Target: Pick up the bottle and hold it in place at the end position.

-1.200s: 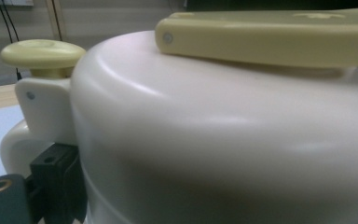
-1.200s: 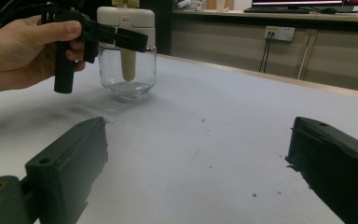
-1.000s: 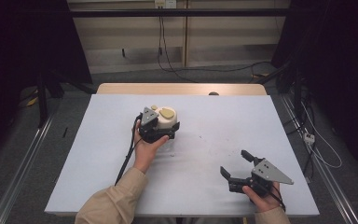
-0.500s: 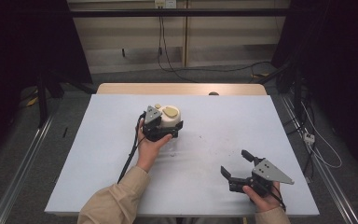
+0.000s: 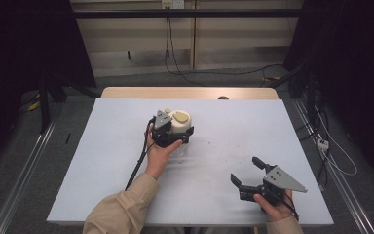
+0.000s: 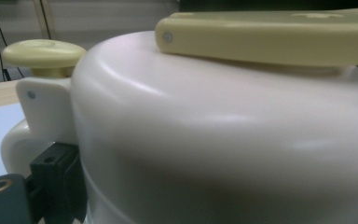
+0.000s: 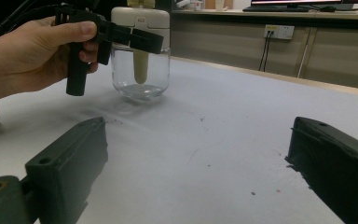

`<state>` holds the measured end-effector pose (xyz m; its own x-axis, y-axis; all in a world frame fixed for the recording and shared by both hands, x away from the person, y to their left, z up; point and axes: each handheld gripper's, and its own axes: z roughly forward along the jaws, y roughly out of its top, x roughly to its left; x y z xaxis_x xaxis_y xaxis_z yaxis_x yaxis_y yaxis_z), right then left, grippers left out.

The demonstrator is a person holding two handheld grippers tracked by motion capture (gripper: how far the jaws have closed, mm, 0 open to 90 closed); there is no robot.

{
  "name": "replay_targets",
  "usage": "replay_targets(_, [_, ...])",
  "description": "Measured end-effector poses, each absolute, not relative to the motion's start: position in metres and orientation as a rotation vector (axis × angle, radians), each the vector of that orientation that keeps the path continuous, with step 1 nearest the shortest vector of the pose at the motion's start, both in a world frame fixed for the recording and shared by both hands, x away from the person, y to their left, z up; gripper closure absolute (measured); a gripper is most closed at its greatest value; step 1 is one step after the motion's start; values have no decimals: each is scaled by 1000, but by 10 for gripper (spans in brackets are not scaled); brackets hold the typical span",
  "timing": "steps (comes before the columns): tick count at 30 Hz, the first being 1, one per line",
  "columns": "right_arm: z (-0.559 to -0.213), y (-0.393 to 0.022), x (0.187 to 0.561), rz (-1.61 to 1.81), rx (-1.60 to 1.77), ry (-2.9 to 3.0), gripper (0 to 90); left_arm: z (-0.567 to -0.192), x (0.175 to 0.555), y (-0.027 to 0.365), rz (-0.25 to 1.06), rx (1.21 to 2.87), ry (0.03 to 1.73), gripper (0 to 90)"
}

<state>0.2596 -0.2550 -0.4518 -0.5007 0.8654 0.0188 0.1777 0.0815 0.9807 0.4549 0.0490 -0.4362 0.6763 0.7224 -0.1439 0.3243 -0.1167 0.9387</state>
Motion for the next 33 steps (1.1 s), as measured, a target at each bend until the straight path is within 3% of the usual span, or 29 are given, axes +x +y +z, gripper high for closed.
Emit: replay_targets(33, [-453,-256,260,1462,1041,1756,43,-441,458,33,408,1739,834,65])
